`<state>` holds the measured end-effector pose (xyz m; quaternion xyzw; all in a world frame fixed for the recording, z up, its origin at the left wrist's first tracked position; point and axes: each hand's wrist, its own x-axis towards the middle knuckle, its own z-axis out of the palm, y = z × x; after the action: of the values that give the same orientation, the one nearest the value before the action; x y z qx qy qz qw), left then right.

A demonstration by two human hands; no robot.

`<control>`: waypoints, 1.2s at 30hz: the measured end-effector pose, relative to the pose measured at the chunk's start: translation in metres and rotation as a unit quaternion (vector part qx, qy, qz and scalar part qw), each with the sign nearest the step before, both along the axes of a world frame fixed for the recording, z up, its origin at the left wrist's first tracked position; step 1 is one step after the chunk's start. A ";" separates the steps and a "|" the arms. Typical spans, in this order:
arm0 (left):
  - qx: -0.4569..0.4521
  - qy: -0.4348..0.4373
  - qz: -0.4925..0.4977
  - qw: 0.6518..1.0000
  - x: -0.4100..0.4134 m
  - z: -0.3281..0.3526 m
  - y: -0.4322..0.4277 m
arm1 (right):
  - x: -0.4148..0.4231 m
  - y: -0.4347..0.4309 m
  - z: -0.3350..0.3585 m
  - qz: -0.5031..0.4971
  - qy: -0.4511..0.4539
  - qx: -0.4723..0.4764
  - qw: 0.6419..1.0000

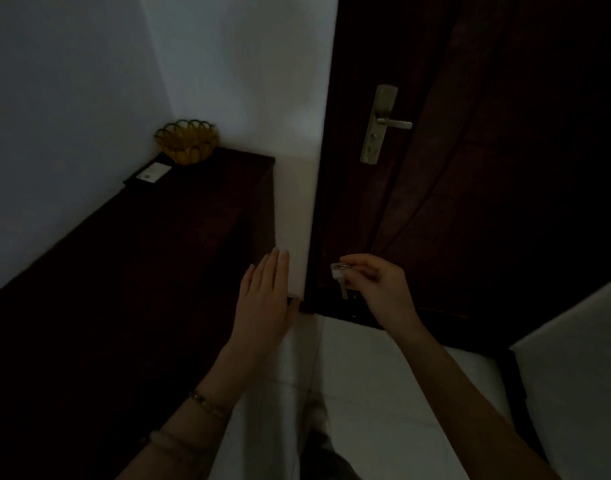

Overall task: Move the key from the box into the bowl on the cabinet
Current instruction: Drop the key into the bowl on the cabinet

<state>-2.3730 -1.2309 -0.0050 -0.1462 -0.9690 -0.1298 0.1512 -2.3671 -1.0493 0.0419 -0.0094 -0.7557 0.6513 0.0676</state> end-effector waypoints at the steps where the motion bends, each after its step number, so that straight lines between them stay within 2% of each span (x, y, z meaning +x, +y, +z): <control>1: 0.002 -0.005 0.010 1.000 -0.017 0.004 0.003 | -0.022 0.003 0.002 0.009 0.000 -0.006 1.000; 9: -0.006 -0.003 0.098 0.995 -0.144 0.021 0.010 | -0.180 0.006 0.013 0.097 -0.002 -0.003 0.995; 22: -0.051 -0.050 0.234 0.970 -0.291 -0.002 -0.062 | -0.356 -0.055 0.000 0.194 -0.009 0.009 0.981; 29: -0.069 -0.096 0.270 0.956 -0.351 -0.023 -0.109 | -0.449 -0.115 0.001 0.247 -0.003 0.007 0.969; 36: -0.076 -0.148 0.250 0.954 -0.393 -0.044 -0.125 | -0.510 -0.166 -0.001 0.267 0.015 0.010 0.964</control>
<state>-2.7663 -1.3562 -0.0490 0.1105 -0.9931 -0.0340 0.0217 -2.8772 -1.2153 0.0410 0.2035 -0.7360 0.6383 -0.0971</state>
